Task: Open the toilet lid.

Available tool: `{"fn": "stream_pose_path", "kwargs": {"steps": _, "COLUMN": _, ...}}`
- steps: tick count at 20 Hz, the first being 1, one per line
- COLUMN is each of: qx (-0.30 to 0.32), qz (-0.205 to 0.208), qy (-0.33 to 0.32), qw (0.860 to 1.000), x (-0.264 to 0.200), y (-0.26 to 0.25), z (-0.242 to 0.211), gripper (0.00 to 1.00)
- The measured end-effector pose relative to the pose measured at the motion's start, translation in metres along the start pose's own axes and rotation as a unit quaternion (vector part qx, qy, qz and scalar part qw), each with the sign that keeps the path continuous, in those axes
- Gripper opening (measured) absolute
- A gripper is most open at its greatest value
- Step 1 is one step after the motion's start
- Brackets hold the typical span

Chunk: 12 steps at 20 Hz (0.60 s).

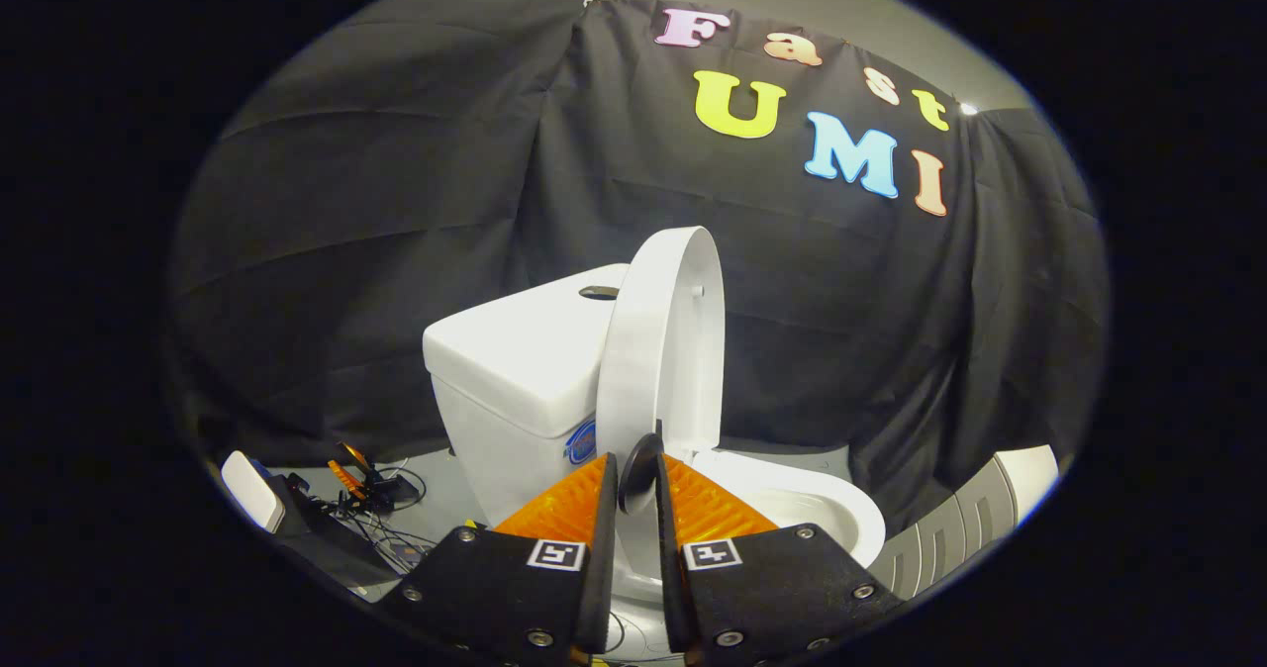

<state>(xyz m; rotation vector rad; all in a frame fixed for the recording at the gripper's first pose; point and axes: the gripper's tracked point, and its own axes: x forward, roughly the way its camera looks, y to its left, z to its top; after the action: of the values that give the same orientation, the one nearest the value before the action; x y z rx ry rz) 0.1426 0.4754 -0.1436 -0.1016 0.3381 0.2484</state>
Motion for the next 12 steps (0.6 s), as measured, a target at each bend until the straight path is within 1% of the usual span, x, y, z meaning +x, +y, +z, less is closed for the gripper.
{"fn": "stream_pose_path", "kwargs": {"steps": 1, "qx": -0.001, "qz": 0.006, "qy": 0.0, "qw": 1.0, "x": 0.0, "y": 0.001, "z": 0.001, "gripper": 0.23}}
{"fn": "stream_pose_path", "kwargs": {"steps": 3, "qx": 0.015, "qz": 0.034, "qy": 0.005, "qw": 0.999, "x": -0.001, "y": 0.008, "z": 0.0, "gripper": 0.28}}
{"fn": "stream_pose_path", "kwargs": {"steps": 5, "qx": 0.051, "qz": 0.063, "qy": -0.007, "qw": 0.997, "x": -0.014, "y": 0.015, "z": 0.009, "gripper": 0.55}}
{"fn": "stream_pose_path", "kwargs": {"steps": 7, "qx": 0.075, "qz": 0.08, "qy": -0.027, "qw": 0.994, "x": -0.027, "y": 0.012, "z": 0.025, "gripper": 0.94}}
{"fn": "stream_pose_path", "kwargs": {"steps": 8, "qx": 0.084, "qz": 0.087, "qy": -0.036, "qw": 0.992, "x": -0.032, "y": 0.01, "z": 0.03, "gripper": 0.97}}
{"fn": "stream_pose_path", "kwargs": {"steps": 12, "qx": 0.118, "qz": 0.106, "qy": -0.077, "qw": 0.984, "x": -0.068, "y": -0.016, "z": 0.055, "gripper": 0.97}}
